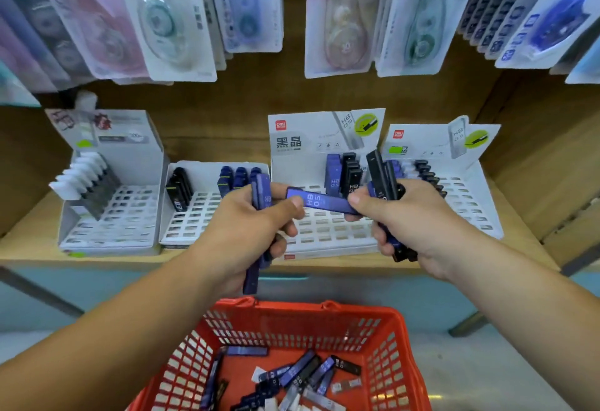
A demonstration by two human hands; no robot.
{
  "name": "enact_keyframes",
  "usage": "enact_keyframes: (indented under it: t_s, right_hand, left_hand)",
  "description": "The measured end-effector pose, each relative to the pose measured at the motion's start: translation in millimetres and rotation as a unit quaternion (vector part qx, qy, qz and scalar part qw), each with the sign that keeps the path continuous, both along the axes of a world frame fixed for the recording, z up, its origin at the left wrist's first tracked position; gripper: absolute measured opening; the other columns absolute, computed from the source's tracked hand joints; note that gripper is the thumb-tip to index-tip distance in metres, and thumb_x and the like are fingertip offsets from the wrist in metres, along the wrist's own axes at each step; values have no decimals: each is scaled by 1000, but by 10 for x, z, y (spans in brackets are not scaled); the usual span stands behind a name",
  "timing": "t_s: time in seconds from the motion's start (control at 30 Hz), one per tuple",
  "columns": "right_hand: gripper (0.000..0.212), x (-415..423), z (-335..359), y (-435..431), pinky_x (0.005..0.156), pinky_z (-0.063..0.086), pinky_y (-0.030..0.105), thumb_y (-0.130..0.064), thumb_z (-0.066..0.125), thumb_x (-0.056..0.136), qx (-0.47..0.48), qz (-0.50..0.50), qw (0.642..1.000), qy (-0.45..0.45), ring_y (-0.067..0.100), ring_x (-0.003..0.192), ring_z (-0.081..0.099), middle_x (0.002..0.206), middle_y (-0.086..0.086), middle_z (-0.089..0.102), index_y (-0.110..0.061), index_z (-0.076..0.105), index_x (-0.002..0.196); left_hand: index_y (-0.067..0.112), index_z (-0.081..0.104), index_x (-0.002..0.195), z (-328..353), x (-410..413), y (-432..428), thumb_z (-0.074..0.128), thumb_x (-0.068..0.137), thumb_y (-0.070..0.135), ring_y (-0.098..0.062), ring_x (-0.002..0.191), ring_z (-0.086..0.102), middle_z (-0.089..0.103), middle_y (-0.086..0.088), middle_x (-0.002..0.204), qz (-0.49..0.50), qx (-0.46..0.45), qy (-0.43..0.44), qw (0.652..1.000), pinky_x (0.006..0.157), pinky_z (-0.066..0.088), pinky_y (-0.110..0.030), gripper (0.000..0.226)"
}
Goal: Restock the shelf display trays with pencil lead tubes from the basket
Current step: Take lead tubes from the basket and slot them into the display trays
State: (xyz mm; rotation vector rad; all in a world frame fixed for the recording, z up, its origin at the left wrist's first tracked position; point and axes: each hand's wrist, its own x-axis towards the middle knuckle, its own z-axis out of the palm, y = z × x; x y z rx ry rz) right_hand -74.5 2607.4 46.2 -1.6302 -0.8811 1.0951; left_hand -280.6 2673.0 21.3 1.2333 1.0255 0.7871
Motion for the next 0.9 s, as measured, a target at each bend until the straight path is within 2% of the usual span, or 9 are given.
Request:
enact_keyframes:
  t_s: [0.1,0.17,0.27,0.37,0.47,0.6,0.73,0.83,0.9]
  right_hand:
    - [14,8,-65,3,44,37,28,-22,70,98,-11,3,1000,-20,18,47,43,83,10,78,-9,69,97]
    - [18,68,-98,9,41,38,26,-26,70,98,-17,-25,999,-44,15,43,44,73,4,76,-8,69,96]
    - [21,168,-129,-5,43,39,28,-26,73,97,-33,-45,998,11,18,45,50,68,8,69,-6,67,97]
    - [24,217,-119,-37,43,40,27,-28,72,97,-52,-29,994,88,25,57,66,71,14,67,-7,66,108]
    - [30,260,-99,-61,44,41,28,-33,70,98,-53,-32,990,127,28,60,69,67,12,65,-7,64,113]
    - [29,311,-89,-69,47,45,30,-39,69,98,-54,-23,984,170,22,50,54,63,6,55,-11,66,106]
    - [35,346,-84,-66,47,34,27,-47,72,92,-56,8,980,192,17,49,42,66,2,51,-15,66,104]
    - [47,367,-80,-64,47,29,27,-61,69,87,-64,26,977,201,16,48,37,67,1,50,-17,66,102]
    - [52,380,-77,-70,47,28,27,-67,66,86,-72,32,973,217,16,48,36,68,2,51,-17,67,100]
  left_hand:
    - [12,71,101,112,97,108,71,99,24,-18,45,45,63,-8,70,24,25,9,999,40,34,-25,12]
    - [18,72,101,168,207,212,71,99,22,-13,45,52,67,-6,74,45,89,59,993,40,41,-25,5]
    - [21,73,100,166,380,386,70,98,19,-6,63,67,72,1,83,20,215,157,964,55,52,-18,3]
    - [19,72,99,50,539,503,69,99,21,-18,82,67,72,1,87,-30,272,229,934,77,59,-37,4]
    - [20,72,102,-13,607,577,68,99,24,-19,88,68,73,1,92,-35,295,265,917,85,58,-44,7]
    - [19,73,105,24,603,589,67,100,24,-23,90,67,74,-2,95,-60,344,300,888,86,58,-47,9]
    - [17,73,104,26,603,551,68,99,23,-22,89,65,72,-2,97,-77,381,321,864,84,56,-42,9]
    - [14,71,97,-2,632,537,69,99,23,-21,80,61,68,-1,88,-86,389,332,855,74,52,-38,9]
    - [10,70,95,-40,681,523,69,98,22,-23,79,59,65,-4,85,-111,388,354,844,73,51,-39,12]
